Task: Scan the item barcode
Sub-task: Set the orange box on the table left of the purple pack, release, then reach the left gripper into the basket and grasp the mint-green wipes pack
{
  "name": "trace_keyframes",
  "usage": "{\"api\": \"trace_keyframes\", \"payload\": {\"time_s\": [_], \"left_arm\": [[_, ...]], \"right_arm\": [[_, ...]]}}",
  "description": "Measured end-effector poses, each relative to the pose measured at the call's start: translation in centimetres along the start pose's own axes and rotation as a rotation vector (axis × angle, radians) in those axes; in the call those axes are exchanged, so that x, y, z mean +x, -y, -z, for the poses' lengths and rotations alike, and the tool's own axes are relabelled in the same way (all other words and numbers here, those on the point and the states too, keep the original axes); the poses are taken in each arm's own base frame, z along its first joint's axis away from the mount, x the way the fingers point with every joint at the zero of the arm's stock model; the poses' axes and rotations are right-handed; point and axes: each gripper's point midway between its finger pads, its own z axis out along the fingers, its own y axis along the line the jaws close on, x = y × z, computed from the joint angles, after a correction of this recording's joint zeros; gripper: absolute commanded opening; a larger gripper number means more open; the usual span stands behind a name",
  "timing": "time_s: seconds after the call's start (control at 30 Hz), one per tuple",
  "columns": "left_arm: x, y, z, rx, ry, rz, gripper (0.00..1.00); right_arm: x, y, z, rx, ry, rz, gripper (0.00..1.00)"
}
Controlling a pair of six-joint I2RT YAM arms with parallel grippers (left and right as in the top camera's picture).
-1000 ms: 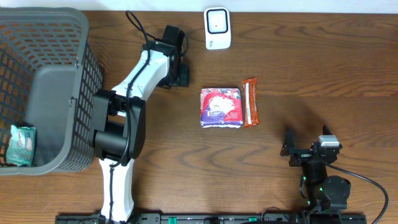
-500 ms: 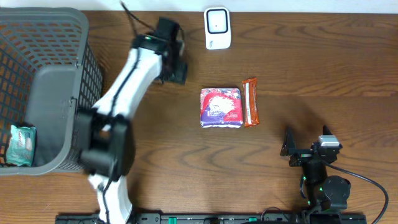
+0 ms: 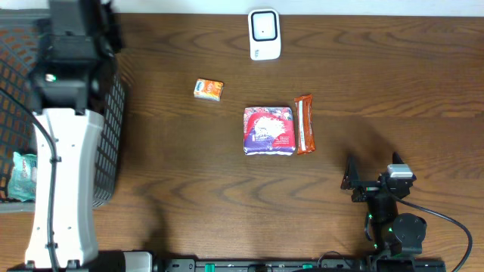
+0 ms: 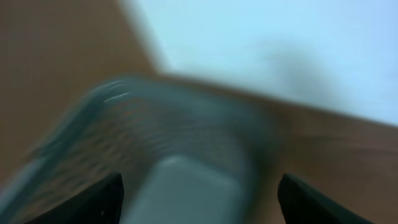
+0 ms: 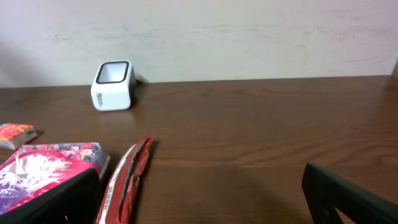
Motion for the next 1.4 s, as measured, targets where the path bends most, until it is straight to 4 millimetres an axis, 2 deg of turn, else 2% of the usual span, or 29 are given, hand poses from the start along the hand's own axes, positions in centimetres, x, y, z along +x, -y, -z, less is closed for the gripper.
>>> {"api": "trace_keyframes", "payload": {"time_s": [0.13, 0.23, 0.33, 0.43, 0.63, 0.8, 1.0, 1.07, 1.17, 1.4], "left_arm": [[4.7, -6.6, -3.0, -0.239, -0.166, -0.002, 0.78], [8.5, -10.5, -4.5, -0.366, -0.271, 0.038, 0.78], [12.5, -13.4, -5.6, -0.461, -0.366, 0.078, 0.78], [16.5, -15.3, -6.6, -0.514, -0.451, 0.114, 0.78], [22.8, -15.7, -8.5, -0.513, -0.545, 0.169, 0.78], [26.6, -15.5, -9.8, -0.509, -0.570, 0.179, 0.78], [31.0, -16.9, -10.1, -0.531, -0.626, 0.180, 0.78], [31.7, -17.6, -10.1, -0.540, -0.636, 0.178, 0.78], [31.5, -18.1, -10.4, -0.530, -0.627, 0.166, 0.79], [30.5, -15.8, -12.5, -0.320, -0.591, 0.079, 0.79]], "right_arm": [[0.0, 0.0, 0.0, 0.000, 0.000, 0.000, 0.99], [0.0, 0.0, 0.0, 0.000, 0.000, 0.000, 0.99], [0.0, 0.0, 0.0, 0.000, 0.000, 0.000, 0.99], [0.0, 0.0, 0.0, 0.000, 0.000, 0.000, 0.99], [0.0, 0.0, 0.0, 0.000, 0.000, 0.000, 0.99], [0.0, 0.0, 0.0, 0.000, 0.000, 0.000, 0.99], [0.0, 0.0, 0.0, 0.000, 0.000, 0.000, 0.99], [0.0, 0.0, 0.0, 0.000, 0.000, 0.000, 0.99], [0.0, 0.0, 0.0, 0.000, 0.000, 0.000, 0.99], [0.0, 0.0, 0.0, 0.000, 0.000, 0.000, 0.99]]}}
